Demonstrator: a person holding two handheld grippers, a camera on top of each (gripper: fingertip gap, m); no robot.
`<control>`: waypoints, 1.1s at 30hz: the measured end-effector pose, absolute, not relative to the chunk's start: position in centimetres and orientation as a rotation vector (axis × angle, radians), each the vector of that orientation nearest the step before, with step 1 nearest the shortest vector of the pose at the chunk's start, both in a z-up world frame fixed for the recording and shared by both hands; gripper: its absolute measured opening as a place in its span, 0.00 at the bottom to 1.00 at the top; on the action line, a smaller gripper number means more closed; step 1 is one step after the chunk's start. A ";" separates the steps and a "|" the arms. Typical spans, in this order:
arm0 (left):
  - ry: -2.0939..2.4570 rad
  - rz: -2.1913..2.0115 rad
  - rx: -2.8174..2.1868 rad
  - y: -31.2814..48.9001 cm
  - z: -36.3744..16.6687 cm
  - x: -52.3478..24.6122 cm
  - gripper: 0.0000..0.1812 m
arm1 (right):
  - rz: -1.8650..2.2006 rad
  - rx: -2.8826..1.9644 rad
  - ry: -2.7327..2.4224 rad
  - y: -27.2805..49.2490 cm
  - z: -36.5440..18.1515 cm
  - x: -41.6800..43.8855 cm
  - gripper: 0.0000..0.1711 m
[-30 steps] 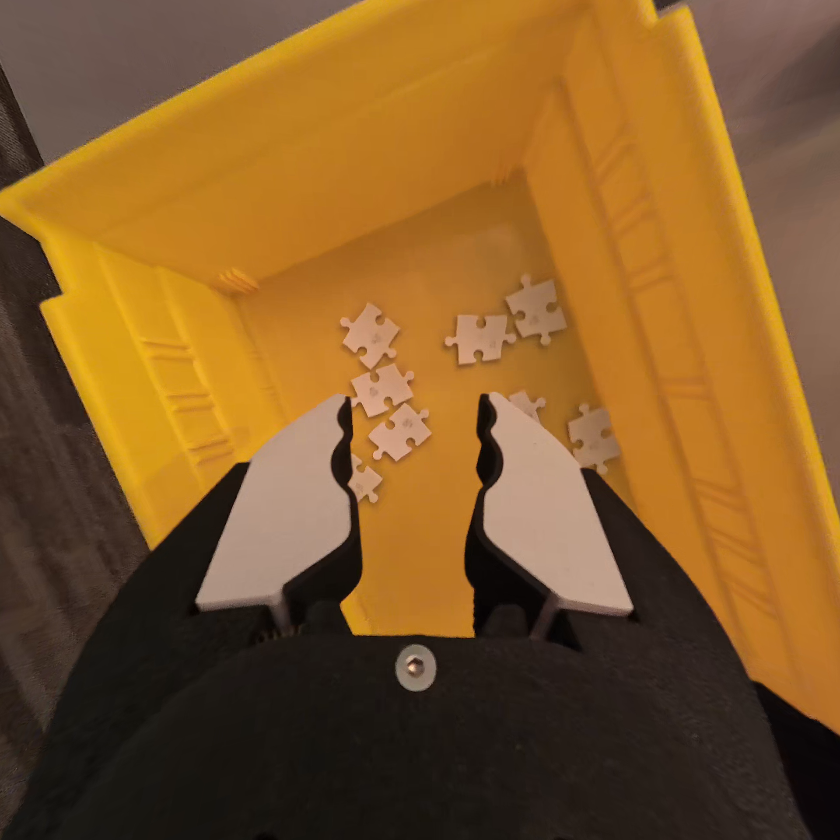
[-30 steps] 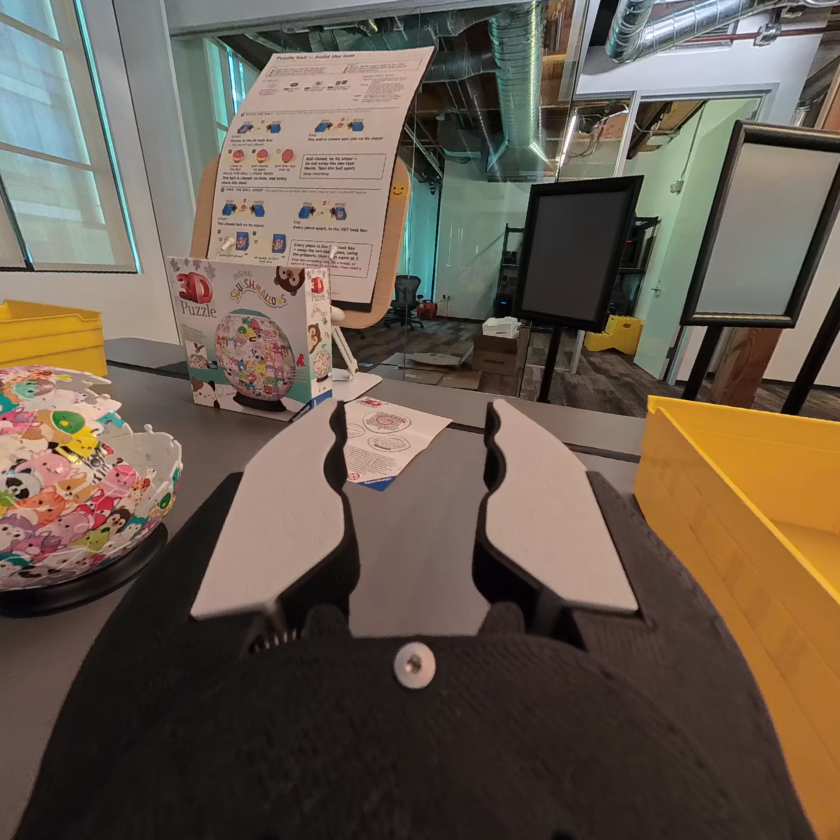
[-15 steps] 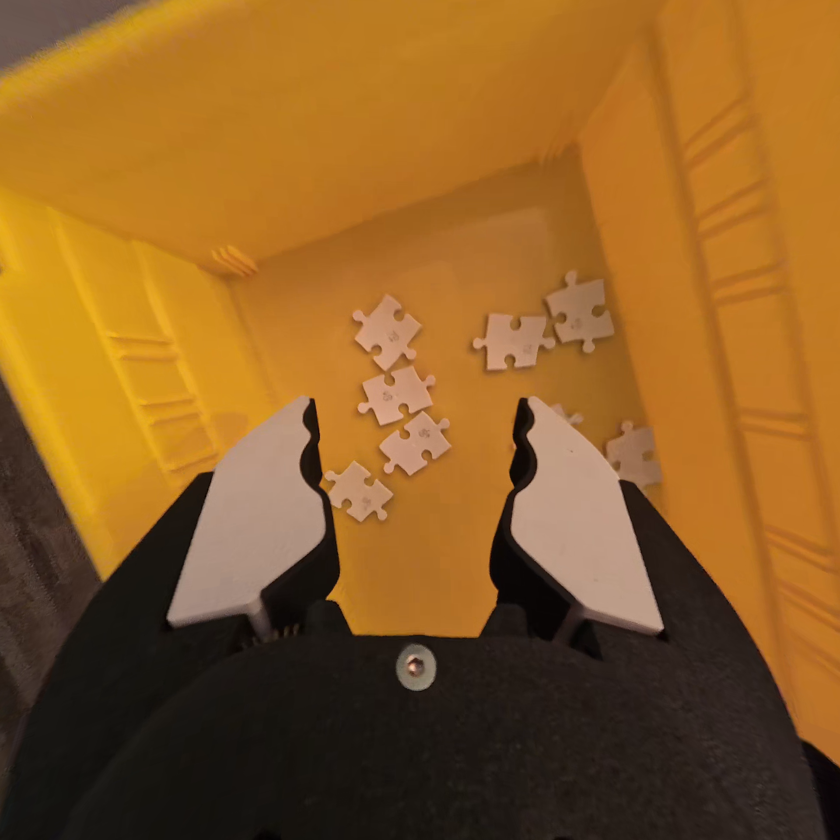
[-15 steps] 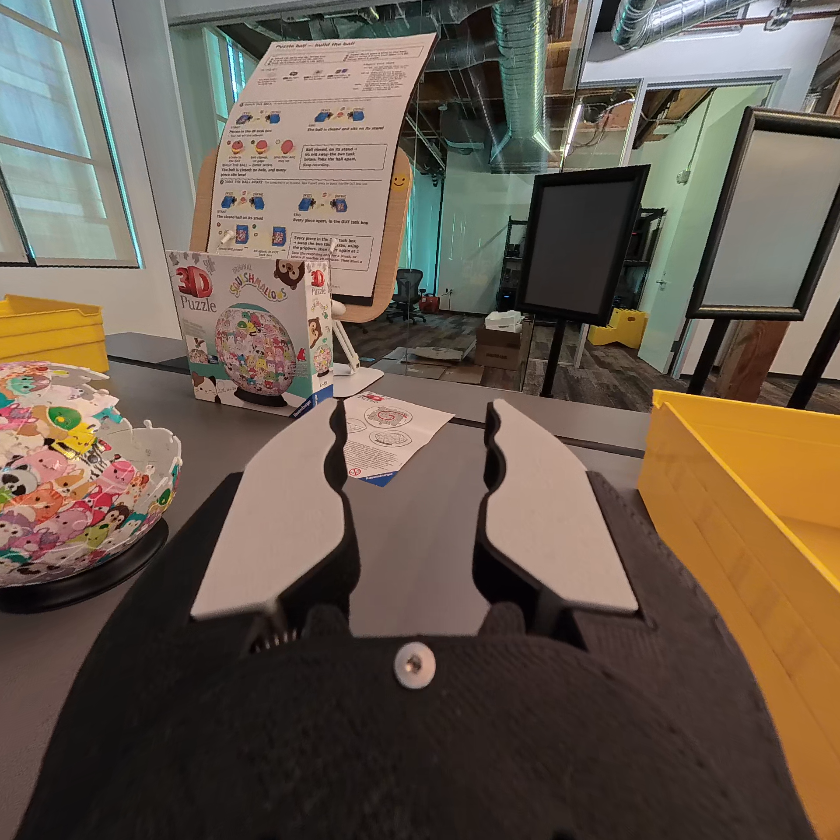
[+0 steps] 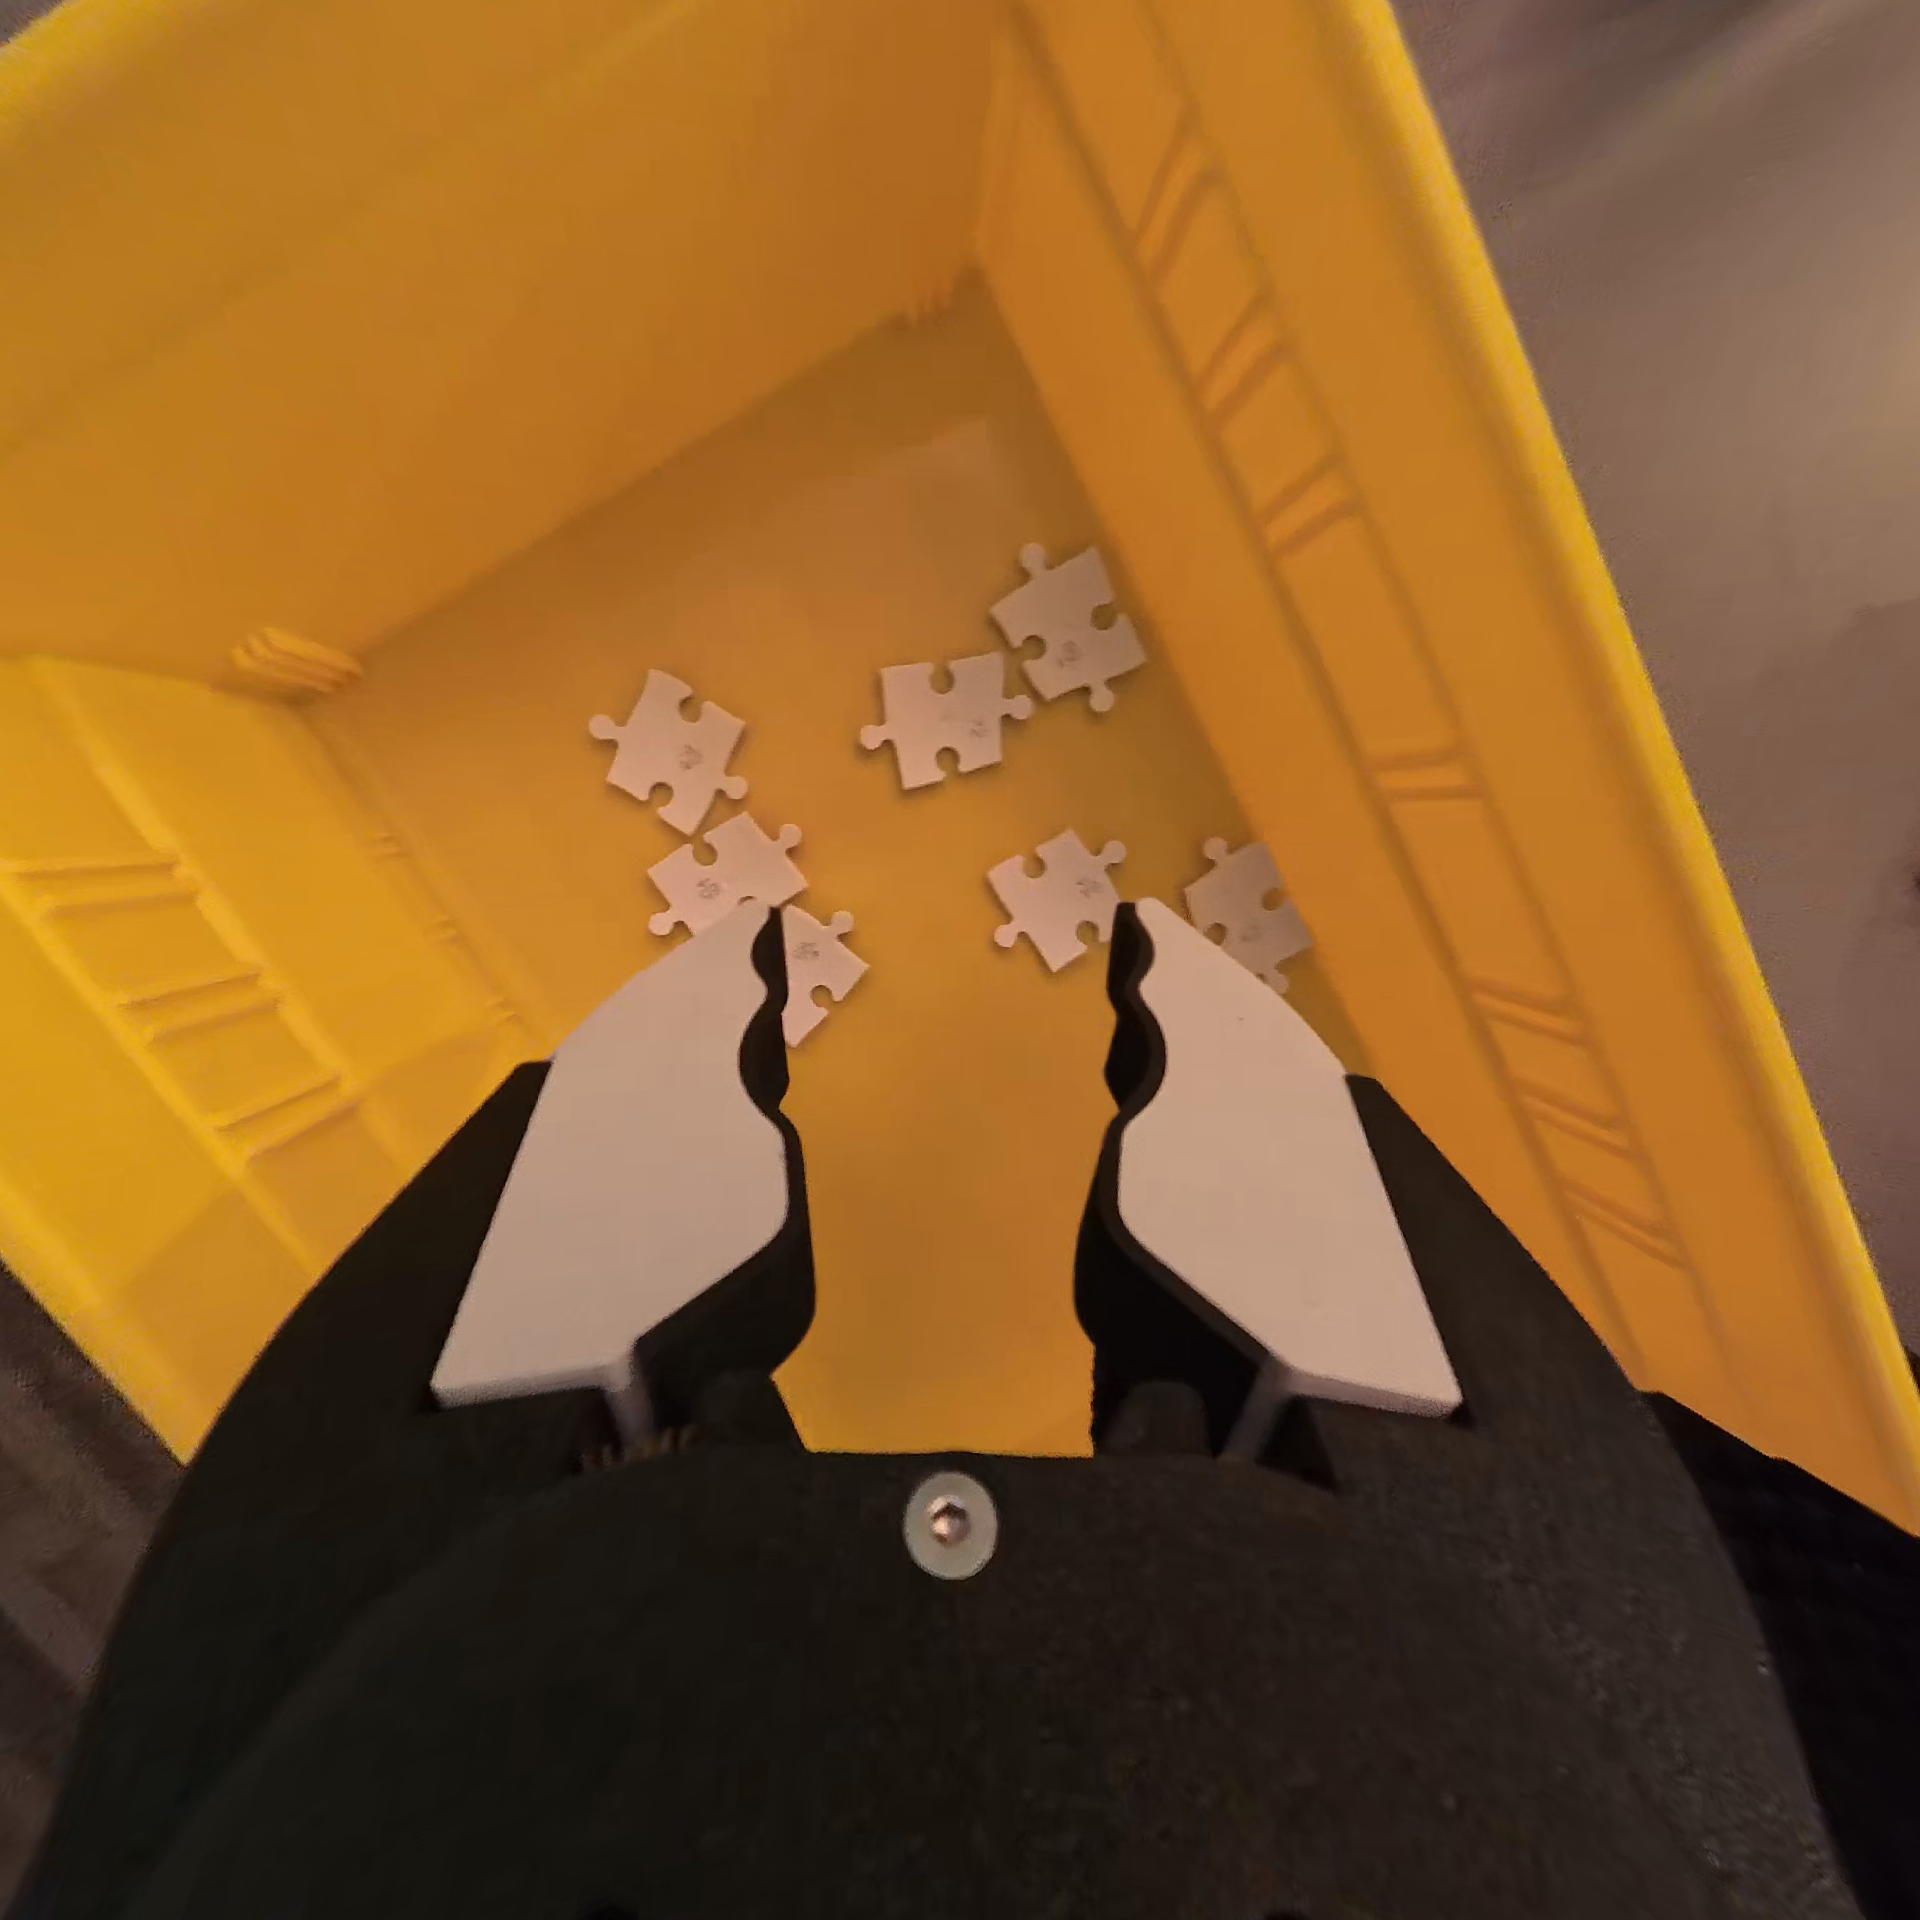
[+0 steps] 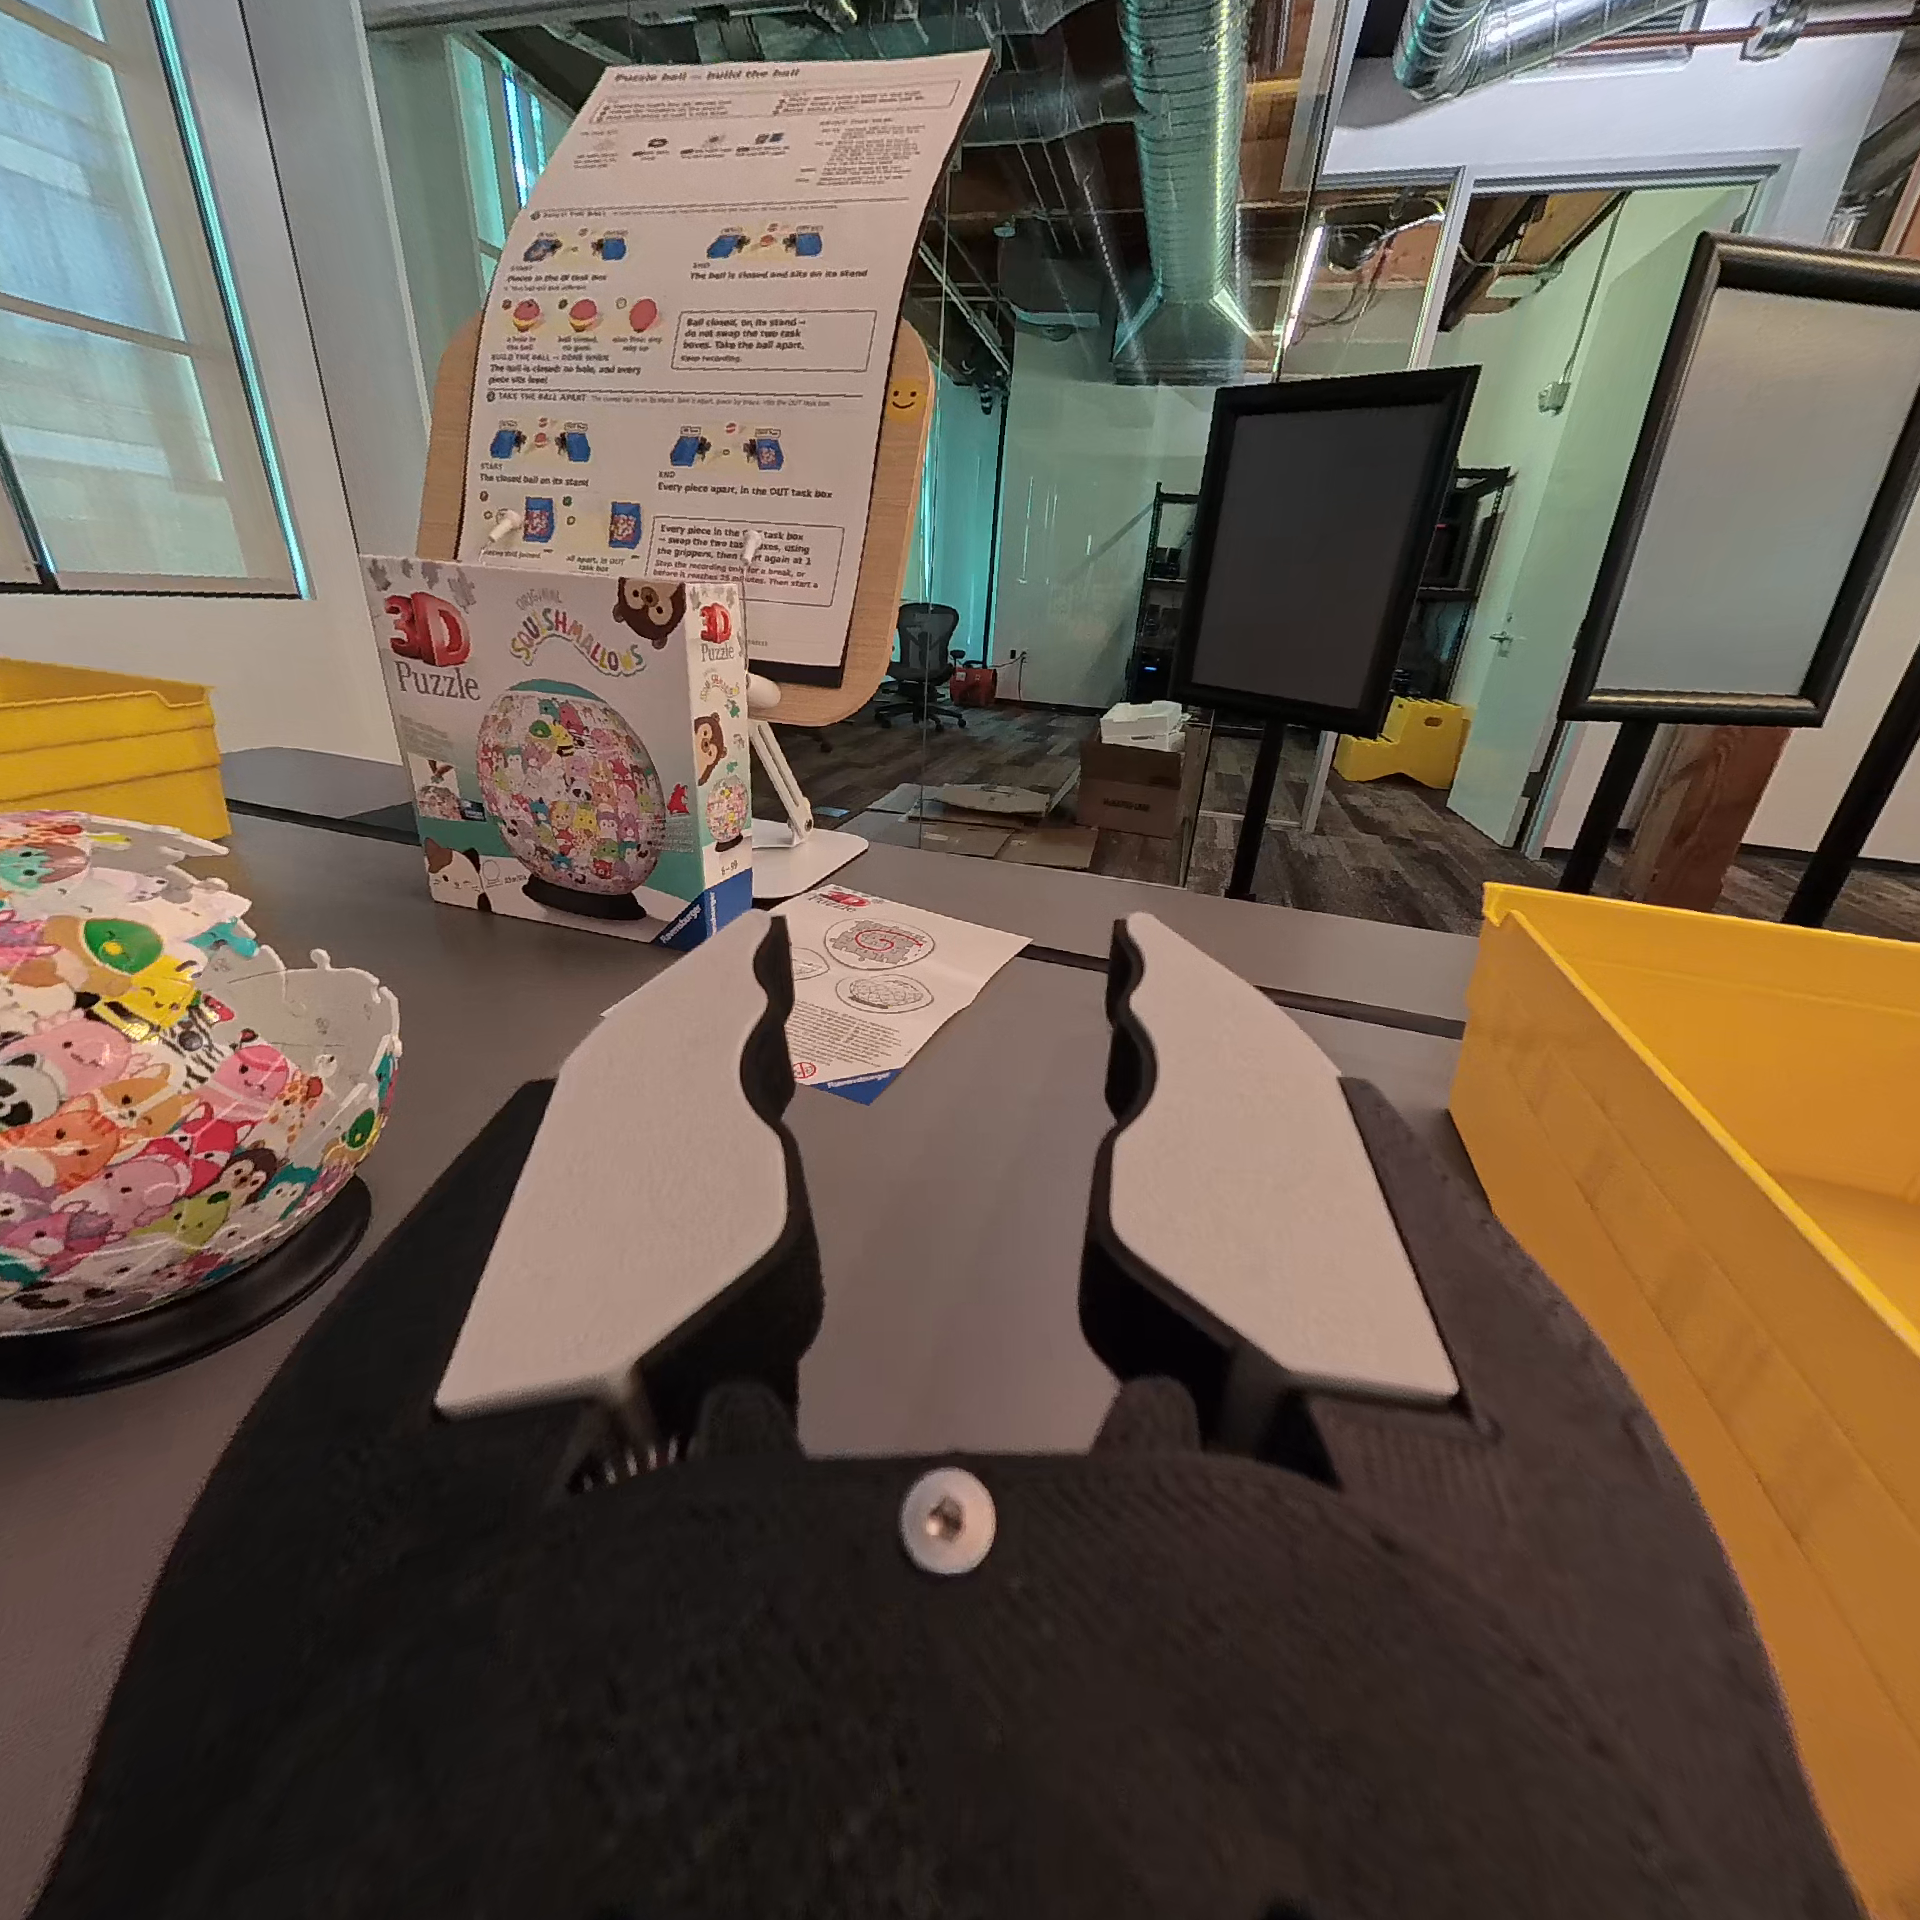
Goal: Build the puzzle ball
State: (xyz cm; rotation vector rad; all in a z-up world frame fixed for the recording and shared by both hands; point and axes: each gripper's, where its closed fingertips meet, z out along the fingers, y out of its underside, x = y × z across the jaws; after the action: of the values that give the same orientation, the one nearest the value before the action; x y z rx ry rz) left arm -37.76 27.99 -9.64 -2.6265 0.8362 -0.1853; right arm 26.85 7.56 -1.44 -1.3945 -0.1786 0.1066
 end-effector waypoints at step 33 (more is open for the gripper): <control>1.427 -0.120 -2.504 26.2 -14.8 -36.9 0.20 | 0.139 -1.401 -0.190 7.7 -1.6 26.4 0.34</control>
State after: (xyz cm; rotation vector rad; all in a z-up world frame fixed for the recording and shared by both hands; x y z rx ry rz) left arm -36.93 26.16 -14.81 -2.5043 1.4269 -0.1196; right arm 26.41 7.68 -1.57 -1.4014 -0.1901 0.1388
